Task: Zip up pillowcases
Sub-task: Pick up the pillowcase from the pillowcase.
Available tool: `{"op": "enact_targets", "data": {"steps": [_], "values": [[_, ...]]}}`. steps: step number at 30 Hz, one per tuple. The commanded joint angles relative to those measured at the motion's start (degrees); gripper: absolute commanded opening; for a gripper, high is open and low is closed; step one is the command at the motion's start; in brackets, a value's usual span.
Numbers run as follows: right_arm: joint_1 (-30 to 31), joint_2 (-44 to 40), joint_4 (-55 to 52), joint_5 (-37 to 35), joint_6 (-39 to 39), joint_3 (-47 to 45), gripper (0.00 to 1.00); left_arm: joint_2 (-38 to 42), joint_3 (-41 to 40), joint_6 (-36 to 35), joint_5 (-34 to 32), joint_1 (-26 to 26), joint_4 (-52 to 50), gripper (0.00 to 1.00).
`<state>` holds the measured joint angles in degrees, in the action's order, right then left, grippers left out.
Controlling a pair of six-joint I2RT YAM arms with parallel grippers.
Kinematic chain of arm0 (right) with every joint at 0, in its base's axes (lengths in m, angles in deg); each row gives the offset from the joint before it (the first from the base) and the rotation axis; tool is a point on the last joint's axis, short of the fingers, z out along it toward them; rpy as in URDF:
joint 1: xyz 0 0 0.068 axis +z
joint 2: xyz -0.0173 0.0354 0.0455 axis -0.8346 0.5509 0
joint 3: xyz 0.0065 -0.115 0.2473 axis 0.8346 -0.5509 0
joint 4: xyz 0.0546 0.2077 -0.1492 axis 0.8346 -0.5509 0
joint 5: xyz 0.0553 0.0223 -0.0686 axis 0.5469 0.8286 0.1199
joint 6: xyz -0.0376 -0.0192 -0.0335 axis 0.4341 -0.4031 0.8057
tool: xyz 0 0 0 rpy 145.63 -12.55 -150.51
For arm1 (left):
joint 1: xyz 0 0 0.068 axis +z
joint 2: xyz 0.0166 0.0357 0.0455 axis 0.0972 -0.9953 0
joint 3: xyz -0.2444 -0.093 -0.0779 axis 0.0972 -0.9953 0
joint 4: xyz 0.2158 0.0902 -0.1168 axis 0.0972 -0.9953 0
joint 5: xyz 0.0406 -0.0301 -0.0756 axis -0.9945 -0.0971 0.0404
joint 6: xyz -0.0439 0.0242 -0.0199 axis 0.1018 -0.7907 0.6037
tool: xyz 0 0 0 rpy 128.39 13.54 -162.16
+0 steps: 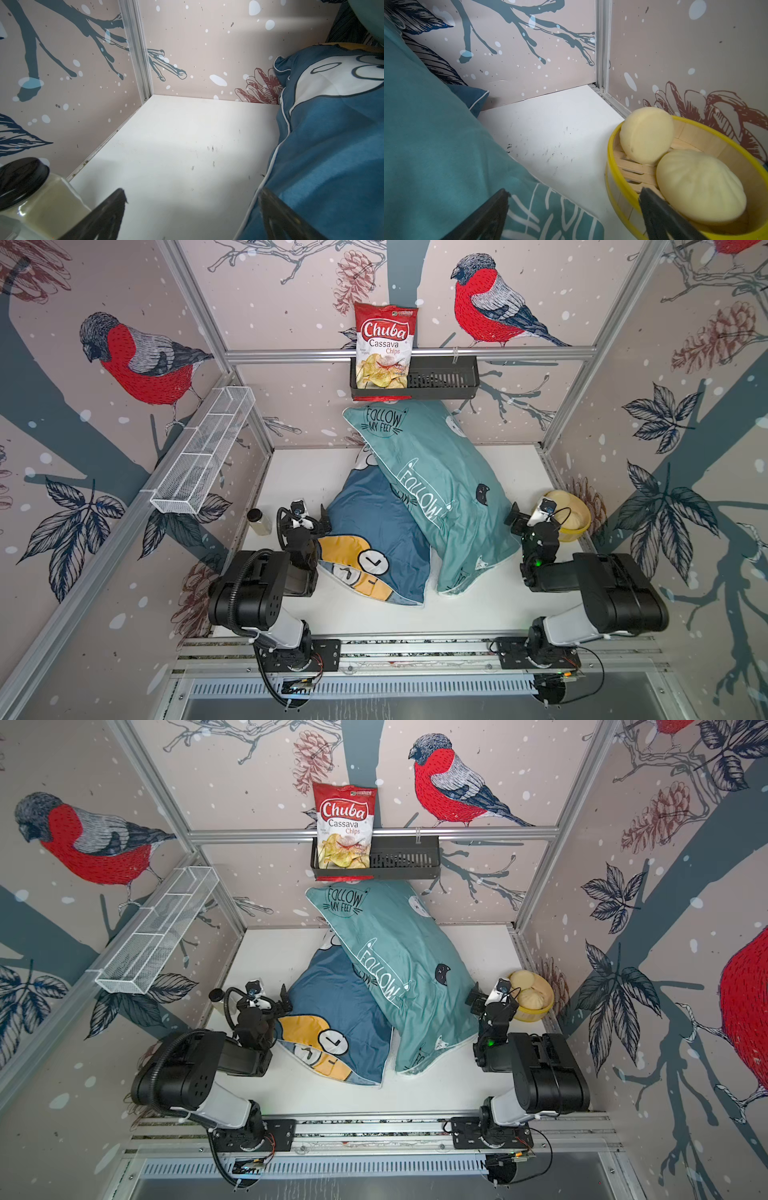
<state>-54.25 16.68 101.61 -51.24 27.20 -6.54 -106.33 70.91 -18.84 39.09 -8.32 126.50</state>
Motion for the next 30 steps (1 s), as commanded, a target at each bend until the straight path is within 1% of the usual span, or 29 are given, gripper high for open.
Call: {"op": "enact_targets", "data": {"steps": [1, 19, 22, 24, 25, 26, 27, 28, 29, 30], "values": [[0.12, -0.17, 1.28, -0.51, 0.29, -0.01, 1.00, -0.03, 0.08, -0.33, -0.12, 0.14, 1.47, 1.00], [-0.21, -0.06, 1.10, -0.01, 0.05, 0.16, 1.00, -0.11, 0.25, -0.20, 0.29, 0.34, 1.11, 1.00], [-1.01, -0.22, 1.00, 1.44, -0.29, 0.06, 1.00, -0.13, 0.51, 0.09, 1.22, 0.77, 0.64, 0.97], [-0.96, -0.93, 3.20, 0.62, -0.15, -0.57, 1.00, 0.37, -0.21, 0.06, 1.55, 0.95, 1.86, 0.91], [-0.62, -2.98, 0.71, 0.05, 0.36, -0.34, 1.00, 2.67, -0.53, -0.31, 1.78, 0.75, 0.81, 0.89], [-0.57, -6.66, -6.20, 0.14, -0.01, 1.57, 1.00, 6.29, -0.70, -0.70, 1.05, 0.31, -2.23, 0.89], [-0.86, -10.50, -17.23, 0.86, -1.23, 4.80, 1.00, 11.13, -1.07, -0.61, -0.70, -0.27, -5.59, 0.89], [-1.24, -12.99, -24.33, 1.50, -2.65, 7.46, 1.00, 15.93, -1.95, -0.10, -1.90, -0.60, -7.90, 0.90], [-1.23, -14.98, -28.72, 1.76, -3.65, 8.97, 1.00, 20.04, -2.96, -0.04, -2.88, -0.88, -9.25, 0.90], [-1.20, -17.84, -33.63, 2.74, -4.68, 10.39, 1.00, 25.30, -3.51, 0.98, -5.23, -1.92, -12.34, 0.92]]}}
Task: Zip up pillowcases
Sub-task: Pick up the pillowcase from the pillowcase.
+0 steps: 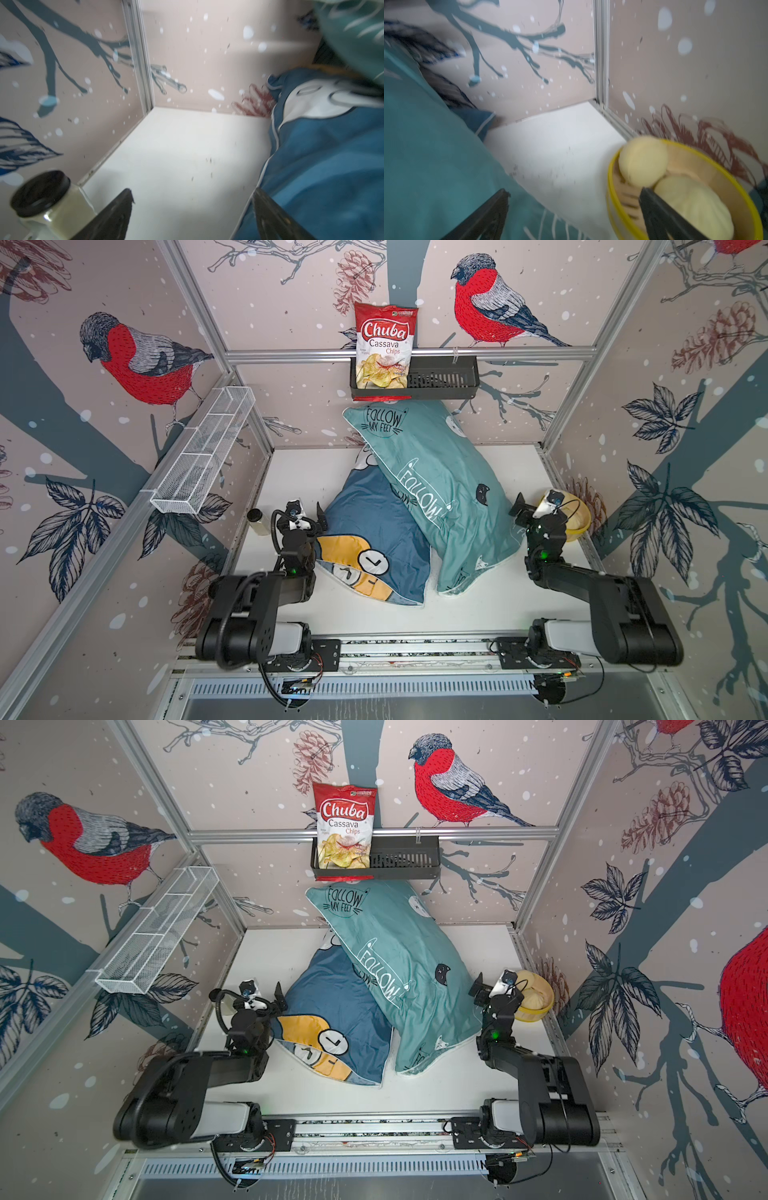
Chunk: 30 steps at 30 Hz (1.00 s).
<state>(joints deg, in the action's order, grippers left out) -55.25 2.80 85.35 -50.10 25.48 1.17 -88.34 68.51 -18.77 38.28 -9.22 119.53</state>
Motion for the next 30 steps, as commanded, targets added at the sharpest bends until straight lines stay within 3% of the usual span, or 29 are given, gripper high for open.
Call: {"op": "enact_targets", "data": {"steps": [1, 3, 5, 7, 9, 13, 17, 19, 23, 30], "values": [[-0.26, -6.17, -22.31, 3.02, -4.07, 4.36, 1.00, 13.16, -0.26, 3.56, -6.85, -2.35, -12.39, 0.94], [-1.77, -9.35, -29.84, 9.19, -6.64, 7.31, 1.00, 22.83, 3.99, 13.08, -6.74, -3.83, -28.52, 0.96], [-4.52, -10.78, -34.64, 17.35, -8.39, 9.92, 1.00, 28.86, 7.22, 23.66, -1.24, -4.89, -38.03, 0.98], [-7.62, -10.50, -37.28, 26.02, -9.76, 12.25, 1.00, 30.86, 9.24, 33.14, 7.15, -6.63, -39.95, 0.98], [-10.44, -8.64, -37.13, 34.21, -11.81, 13.77, 1.00, 28.96, 10.76, 38.18, 10.70, -11.03, -37.73, 0.98], [-13.29, -0.98, -37.63, 47.24, -14.06, 19.21, 1.00, 19.06, 17.13, 39.76, 6.36, -24.40, -34.92, 0.98], [-13.01, 7.74, -38.54, 53.63, -13.61, 25.51, 1.00, 5.08, 22.25, 43.68, 5.81, -31.74, -27.29, 0.98], [-12.76, 11.94, -38.75, 56.27, -13.73, 28.70, 1.00, -2.47, 26.15, 43.41, 1.11, -35.83, -25.23, 0.98], [-11.49, 18.77, -38.78, 59.33, -12.70, 34.07, 1.00, -14.03, 32.73, 46.09, 0.17, -38.54, -22.20, 0.98], [-7.34, 28.80, -38.59, 65.64, -11.77, 42.99, 1.00, -28.15, 43.55, 48.28, 4.85, -39.38, -20.03, 0.98]]}}
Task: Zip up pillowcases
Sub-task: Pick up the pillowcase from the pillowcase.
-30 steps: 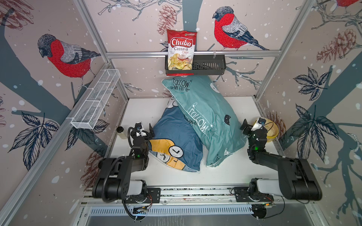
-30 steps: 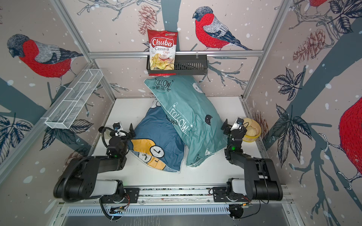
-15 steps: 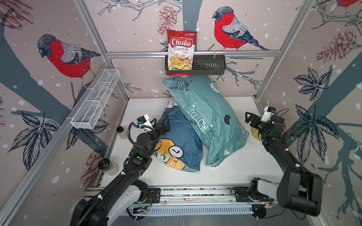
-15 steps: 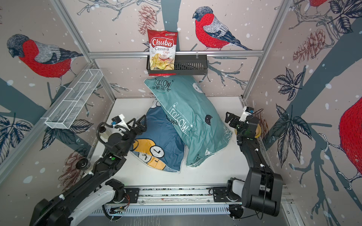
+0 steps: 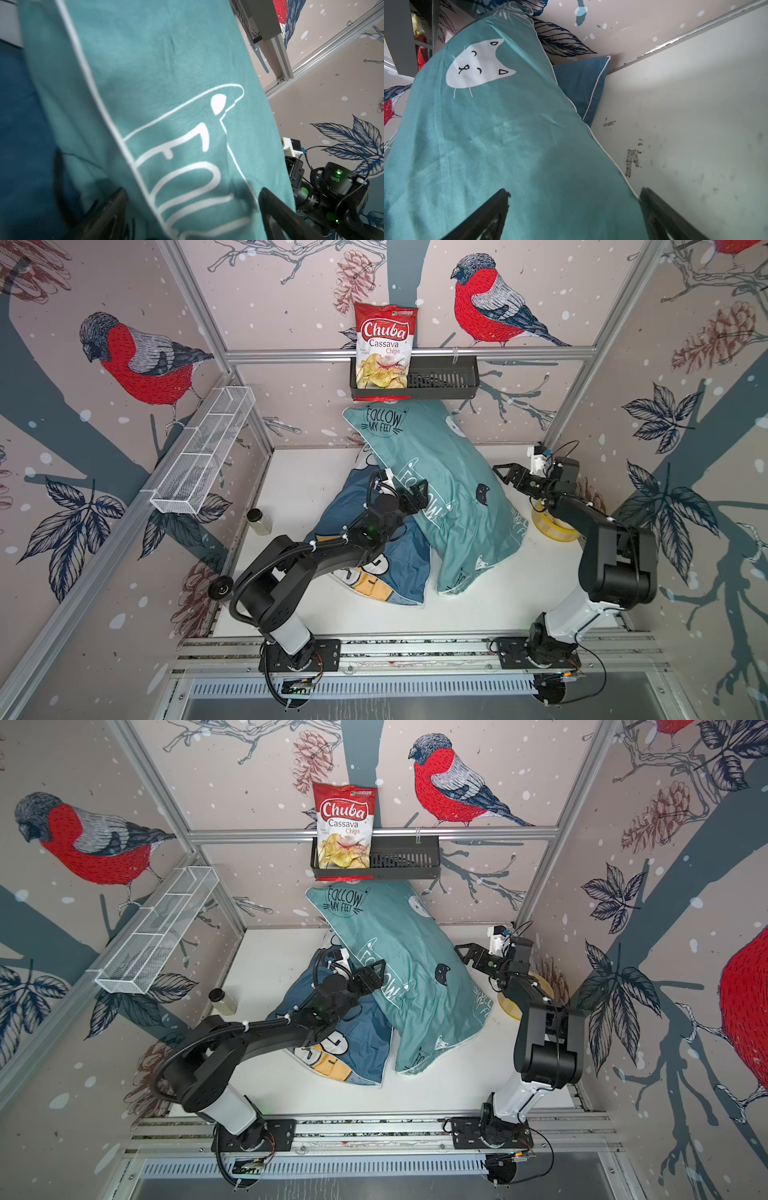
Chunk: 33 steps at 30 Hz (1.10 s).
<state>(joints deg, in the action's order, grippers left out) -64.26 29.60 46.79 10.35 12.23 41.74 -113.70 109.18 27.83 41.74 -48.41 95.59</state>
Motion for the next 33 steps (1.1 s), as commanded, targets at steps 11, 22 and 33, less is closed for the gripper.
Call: {"op": "enact_targets", "data": {"steps": [11, 22, 33], "values": [[10.90, 4.07, -0.16, 8.71, 3.67, 2.72, 0.85, -12.01, 15.15, 1.32, 7.39, -0.32, 0.53, 0.59], [14.03, -25.53, -4.02, -10.57, -1.99, -13.91, 0.00, 0.25, 7.49, -5.47, 0.59, -6.38, -2.29, 0.00], [-1.87, -48.77, -10.34, -25.81, -12.55, -27.61, 0.00, -12.78, 25.46, -15.42, 1.67, -14.39, -11.97, 0.00]]}}
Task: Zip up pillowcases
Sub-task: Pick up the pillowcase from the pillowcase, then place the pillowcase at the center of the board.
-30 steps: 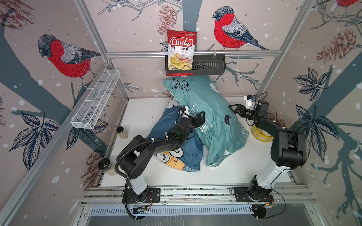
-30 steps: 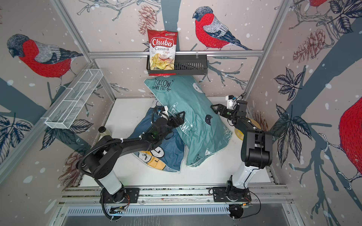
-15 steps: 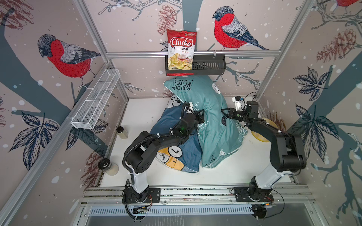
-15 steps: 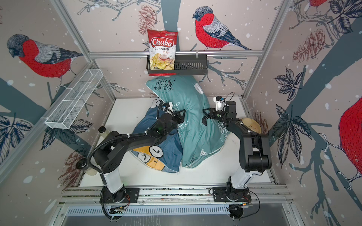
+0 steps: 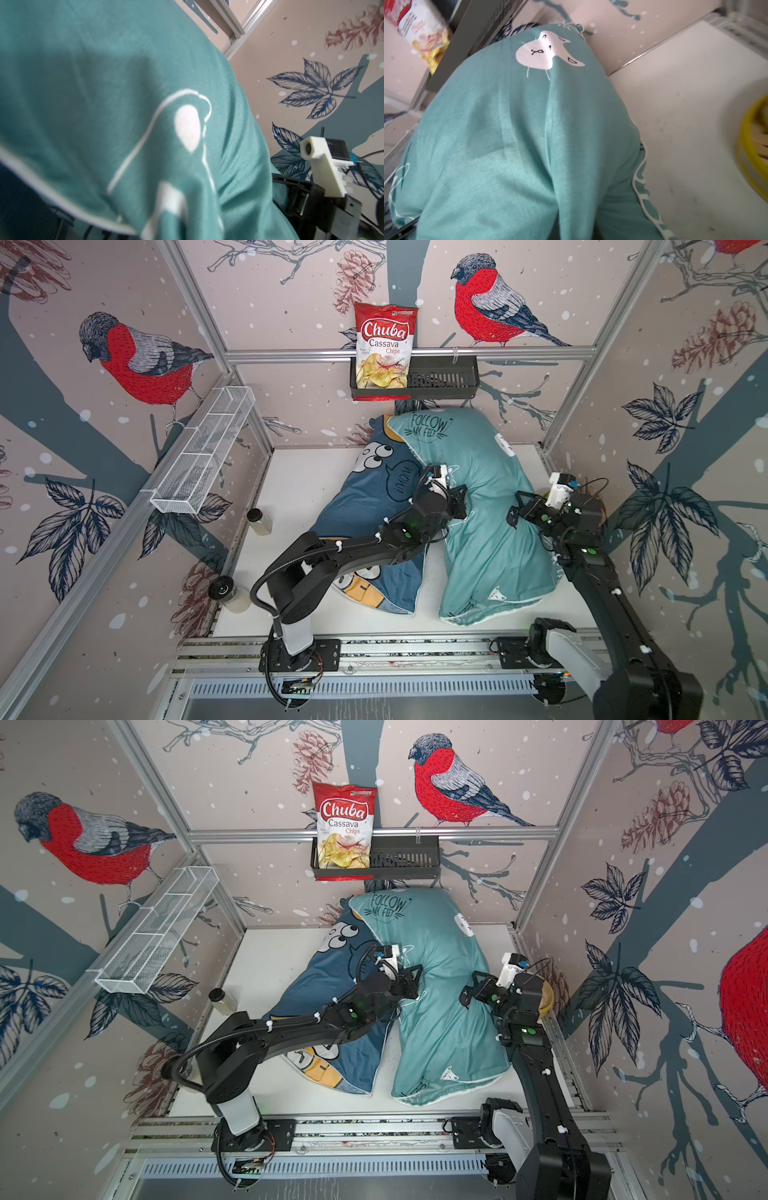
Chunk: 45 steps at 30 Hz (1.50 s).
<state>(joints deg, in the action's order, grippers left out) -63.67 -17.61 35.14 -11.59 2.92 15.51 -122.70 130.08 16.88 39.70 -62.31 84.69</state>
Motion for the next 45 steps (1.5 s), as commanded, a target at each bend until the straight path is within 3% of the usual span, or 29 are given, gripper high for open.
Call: {"op": "enact_targets", "data": {"steps": [1, 6, 10, 22, 24, 26, 30, 31, 33, 35, 36, 45], "values": [[-3.69, -1.54, 1.26, -3.53, -3.20, -1.59, 0.00, -6.05, 7.92, -5.49, 4.65, -0.45, -3.08, 0.00], [-6.51, 2.63, 2.07, -1.42, -3.04, -1.39, 0.00, -19.96, 29.55, -11.16, 11.41, -0.22, -19.86, 0.00], [-6.36, 5.81, 4.10, -0.74, -4.15, -1.02, 0.00, -27.61, 41.46, -12.48, 12.33, 0.16, -28.76, 0.00], [-2.82, 30.12, 11.19, -3.46, -2.06, 6.13, 0.00, -37.86, 47.94, -7.68, 14.08, 7.14, -30.77, 0.00], [-2.08, 33.30, 12.88, -3.88, -2.19, 7.30, 0.00, -38.16, 48.05, -7.75, 14.01, 7.34, -30.77, 0.07], [-1.42, 35.75, 14.67, -3.54, -2.29, 8.18, 0.00, -37.78, 48.05, -8.03, 13.76, 7.34, -30.64, 0.21], [-0.54, 36.17, 14.30, -3.44, -1.38, 9.42, 0.23, -34.79, 46.66, -9.84, 12.72, 7.34, -31.18, 0.63], [-0.39, 35.15, 13.65, -4.02, -0.70, 9.46, 0.32, -32.99, 45.06, -10.62, 12.46, 7.34, -30.62, 0.77], [-0.38, 32.67, 9.78, -5.58, 1.25, 10.47, 0.61, -28.38, 40.52, -12.18, 11.50, 7.33, -28.63, 0.97], [-0.36, 29.09, 4.53, -8.04, 3.76, 11.86, 0.94, -22.02, 34.35, -14.11, 10.38, 7.34, -25.86, 1.00], [-0.30, 27.03, 2.68, -9.12, 4.59, 12.20, 1.00, -19.15, 31.64, -14.79, 10.42, 7.34, -25.14, 1.00], [3.25, 7.67, -10.82, -12.80, 5.92, 13.94, 1.00, 13.52, 3.52, -23.93, 8.92, 10.77, -26.69, 1.00]]}}
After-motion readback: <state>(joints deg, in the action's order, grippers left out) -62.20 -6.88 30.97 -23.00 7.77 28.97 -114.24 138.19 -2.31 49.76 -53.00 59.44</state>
